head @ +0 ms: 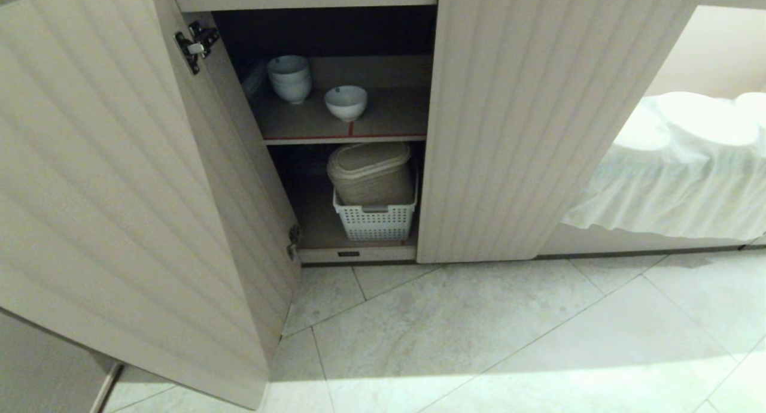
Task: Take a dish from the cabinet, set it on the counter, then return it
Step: Take the bowl from the cabinet
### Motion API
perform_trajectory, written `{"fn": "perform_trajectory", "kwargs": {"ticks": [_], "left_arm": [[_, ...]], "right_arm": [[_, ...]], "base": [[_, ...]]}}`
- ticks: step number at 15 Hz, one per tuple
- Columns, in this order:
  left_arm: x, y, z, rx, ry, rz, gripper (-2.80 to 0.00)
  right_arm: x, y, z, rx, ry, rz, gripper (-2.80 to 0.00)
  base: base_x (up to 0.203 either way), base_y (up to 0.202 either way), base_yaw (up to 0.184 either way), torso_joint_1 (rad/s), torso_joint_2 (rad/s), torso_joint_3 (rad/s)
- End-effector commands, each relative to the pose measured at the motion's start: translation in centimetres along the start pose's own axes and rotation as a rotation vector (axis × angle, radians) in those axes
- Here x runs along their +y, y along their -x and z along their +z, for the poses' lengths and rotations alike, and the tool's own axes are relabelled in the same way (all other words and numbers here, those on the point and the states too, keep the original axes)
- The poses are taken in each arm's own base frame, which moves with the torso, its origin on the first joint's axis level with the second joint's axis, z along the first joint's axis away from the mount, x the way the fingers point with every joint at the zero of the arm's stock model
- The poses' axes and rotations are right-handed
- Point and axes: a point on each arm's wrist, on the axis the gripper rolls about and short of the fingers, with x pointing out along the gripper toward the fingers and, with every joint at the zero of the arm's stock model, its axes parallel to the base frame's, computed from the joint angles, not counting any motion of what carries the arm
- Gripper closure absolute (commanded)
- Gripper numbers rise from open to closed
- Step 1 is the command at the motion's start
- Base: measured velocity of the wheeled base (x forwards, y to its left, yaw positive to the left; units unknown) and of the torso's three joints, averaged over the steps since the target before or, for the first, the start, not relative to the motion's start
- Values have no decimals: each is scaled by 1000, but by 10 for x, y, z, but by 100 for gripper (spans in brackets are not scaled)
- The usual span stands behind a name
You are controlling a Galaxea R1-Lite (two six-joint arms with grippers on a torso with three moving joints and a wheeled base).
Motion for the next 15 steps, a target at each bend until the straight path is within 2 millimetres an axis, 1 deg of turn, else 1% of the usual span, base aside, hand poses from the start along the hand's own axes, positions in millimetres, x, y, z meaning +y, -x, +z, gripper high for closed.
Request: {"fn": "perform_trajectory", "kwargs": {"ticks": [1, 15], "left_arm": [[0, 0, 0, 0, 0, 0, 0], [0, 0, 0, 0, -1, 0, 0]], "right_arm": [[0, 0, 0, 0, 0, -1, 0], [0, 0, 0, 0, 0, -1, 0]], "base": [[0, 0, 0, 0, 0, 0], [0, 0, 0, 0, 0, 0]]}}
